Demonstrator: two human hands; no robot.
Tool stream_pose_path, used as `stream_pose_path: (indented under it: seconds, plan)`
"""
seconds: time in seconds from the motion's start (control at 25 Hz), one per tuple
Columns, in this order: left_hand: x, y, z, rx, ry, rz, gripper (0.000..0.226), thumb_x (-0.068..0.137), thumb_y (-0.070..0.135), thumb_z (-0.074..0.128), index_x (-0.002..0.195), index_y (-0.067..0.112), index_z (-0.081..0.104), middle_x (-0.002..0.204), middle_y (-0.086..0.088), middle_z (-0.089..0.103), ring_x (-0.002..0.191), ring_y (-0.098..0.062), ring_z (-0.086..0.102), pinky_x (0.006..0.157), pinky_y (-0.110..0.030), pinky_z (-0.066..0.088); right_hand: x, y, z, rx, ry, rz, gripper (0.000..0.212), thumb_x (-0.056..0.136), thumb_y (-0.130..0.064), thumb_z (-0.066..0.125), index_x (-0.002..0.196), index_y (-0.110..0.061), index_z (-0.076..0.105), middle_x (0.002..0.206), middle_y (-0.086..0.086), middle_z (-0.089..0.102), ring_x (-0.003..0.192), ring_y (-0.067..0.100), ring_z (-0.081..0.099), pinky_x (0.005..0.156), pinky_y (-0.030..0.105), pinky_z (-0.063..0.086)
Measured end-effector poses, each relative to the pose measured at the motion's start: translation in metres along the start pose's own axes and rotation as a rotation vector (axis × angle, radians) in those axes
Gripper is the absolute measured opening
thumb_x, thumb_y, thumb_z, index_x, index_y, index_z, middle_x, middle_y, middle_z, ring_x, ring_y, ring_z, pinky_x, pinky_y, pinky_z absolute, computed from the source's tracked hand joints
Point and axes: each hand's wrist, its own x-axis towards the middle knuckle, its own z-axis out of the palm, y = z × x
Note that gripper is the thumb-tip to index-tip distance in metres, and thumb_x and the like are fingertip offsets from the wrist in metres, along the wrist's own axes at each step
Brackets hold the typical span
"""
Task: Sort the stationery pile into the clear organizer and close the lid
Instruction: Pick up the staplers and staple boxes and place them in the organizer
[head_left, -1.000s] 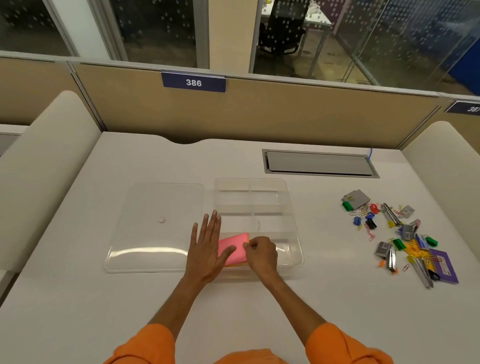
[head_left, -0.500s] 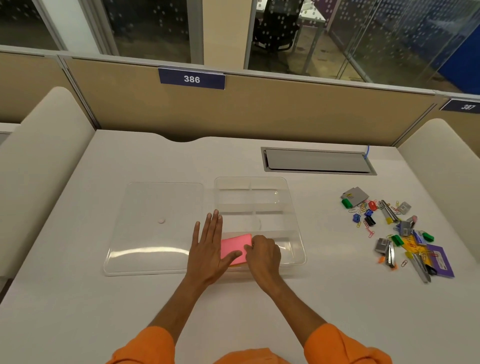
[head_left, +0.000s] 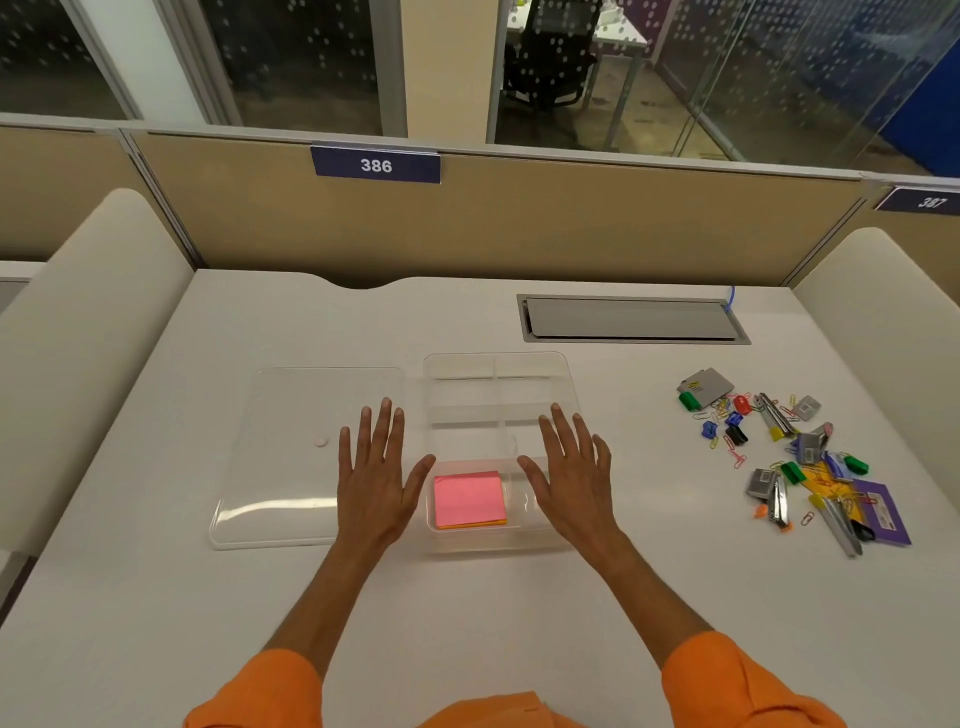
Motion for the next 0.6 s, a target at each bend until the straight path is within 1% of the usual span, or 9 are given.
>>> stream_pose_path:
  seconds: [0.12, 0.36, 0.44, 0.6]
  plan:
    - [0.000, 0.021, 0.001, 0.024, -0.001, 0.010, 0.075, 0.097, 0.063, 0.020, 0.156, 0.017, 0.013, 0.165, -0.003, 0.004, 0.152, -0.023, 0.000, 0.121, -0.053, 0.009, 0.000, 0.014, -0.003, 0.028, -0.012, 0.008, 0.065, 0.098, -0.057, 0.027, 0.149, -0.019, 0.032, 0.161, 0.001, 0.018, 0.148, 0.022, 0.016, 0.118, 0.043, 0.017]
    - [0.006, 0.073, 0.011, 0.004, 0.016, 0.055, 0.076, 0.096, 0.064, 0.019, 0.156, 0.017, 0.016, 0.165, -0.003, 0.006, 0.152, -0.023, 0.002, 0.122, -0.052, 0.008, -0.006, 0.051, -0.011, 0.056, -0.026, 0.043, 0.064, 0.098, -0.057, 0.025, 0.149, -0.019, 0.034, 0.160, 0.002, 0.021, 0.148, 0.023, 0.018, 0.117, 0.040, 0.011]
    - [0.009, 0.096, 0.017, -0.004, 0.012, 0.075, 0.076, 0.096, 0.064, 0.020, 0.156, 0.017, 0.016, 0.165, -0.003, 0.007, 0.152, -0.022, 0.003, 0.122, -0.052, 0.007, -0.008, 0.071, -0.013, 0.064, -0.024, 0.056, 0.063, 0.099, -0.057, 0.025, 0.148, -0.019, 0.035, 0.160, 0.002, 0.022, 0.148, 0.023, 0.019, 0.118, 0.040, 0.010]
    - [0.015, 0.148, 0.032, -0.019, 0.000, 0.095, 0.075, 0.097, 0.062, 0.021, 0.156, 0.018, 0.015, 0.165, -0.002, 0.005, 0.152, -0.022, 0.001, 0.122, -0.051, 0.005, -0.013, 0.116, -0.017, 0.074, -0.042, 0.074, 0.064, 0.099, -0.058, 0.024, 0.150, -0.021, 0.032, 0.161, 0.000, 0.018, 0.148, 0.022, 0.017, 0.118, 0.041, 0.009]
